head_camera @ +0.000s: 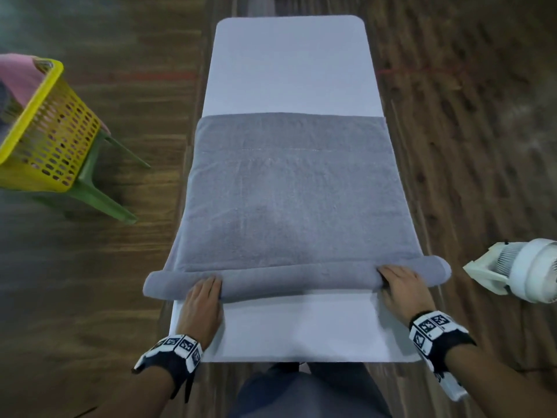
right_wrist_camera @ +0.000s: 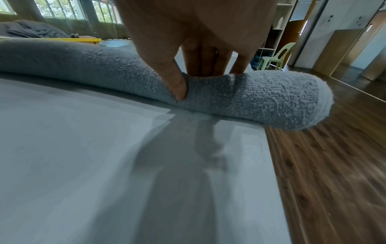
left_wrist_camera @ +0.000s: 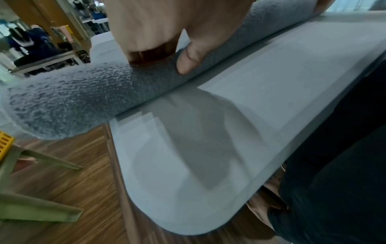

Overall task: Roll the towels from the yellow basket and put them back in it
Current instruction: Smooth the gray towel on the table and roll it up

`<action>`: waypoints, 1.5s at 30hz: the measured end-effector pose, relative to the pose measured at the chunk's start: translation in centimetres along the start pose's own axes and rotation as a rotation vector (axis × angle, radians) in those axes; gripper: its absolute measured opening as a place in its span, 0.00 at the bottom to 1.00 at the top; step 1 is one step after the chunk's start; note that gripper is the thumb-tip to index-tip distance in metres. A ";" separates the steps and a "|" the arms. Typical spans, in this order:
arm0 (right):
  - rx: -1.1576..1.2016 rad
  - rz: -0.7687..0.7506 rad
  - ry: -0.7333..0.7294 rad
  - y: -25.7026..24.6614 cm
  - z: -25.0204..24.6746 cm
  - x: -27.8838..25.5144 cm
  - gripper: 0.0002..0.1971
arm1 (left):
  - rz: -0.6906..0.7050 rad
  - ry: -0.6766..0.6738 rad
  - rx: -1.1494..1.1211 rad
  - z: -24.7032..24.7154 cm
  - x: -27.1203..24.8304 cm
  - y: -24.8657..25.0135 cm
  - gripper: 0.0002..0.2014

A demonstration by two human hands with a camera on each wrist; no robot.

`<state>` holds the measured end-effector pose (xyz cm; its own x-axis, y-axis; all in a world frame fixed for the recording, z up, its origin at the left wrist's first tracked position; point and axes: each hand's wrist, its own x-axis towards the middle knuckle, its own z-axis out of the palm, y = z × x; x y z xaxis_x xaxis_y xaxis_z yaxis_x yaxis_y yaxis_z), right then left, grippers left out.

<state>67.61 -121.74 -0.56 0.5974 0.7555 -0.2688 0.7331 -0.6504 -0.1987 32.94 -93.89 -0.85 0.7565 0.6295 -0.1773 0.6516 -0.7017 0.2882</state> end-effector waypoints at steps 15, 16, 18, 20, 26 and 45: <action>-0.056 0.203 -0.250 -0.6 -4.4 9.7 0.16 | -0.179 -0.256 -0.069 -4.3 10.2 -0.6 0.12; -0.117 0.187 -0.211 -0.8 -4.5 9.9 0.15 | -0.171 -0.195 -0.005 -4.5 10.4 -0.5 0.11; -0.157 0.121 -0.177 -1.2 -4.4 9.6 0.10 | -0.116 -0.112 0.070 -4.7 10.2 0.0 0.10; -0.079 0.032 -0.105 -1.6 -3.5 8.5 0.08 | -0.060 -0.062 0.025 -4.0 9.1 0.6 0.12; -0.023 -0.073 0.003 -0.6 -1.0 3.7 0.25 | -0.070 0.024 -0.039 -1.3 3.5 1.8 0.25; -0.030 -0.003 0.149 0.1 0.6 6.7 0.32 | -0.006 -0.063 0.152 -2.0 9.9 -1.0 0.28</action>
<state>71.50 -116.74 -2.96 0.6352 0.7622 -0.1245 0.7431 -0.6472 -0.1702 39.64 -86.25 -0.99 0.7513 0.6154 -0.2383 0.6538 -0.7432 0.1421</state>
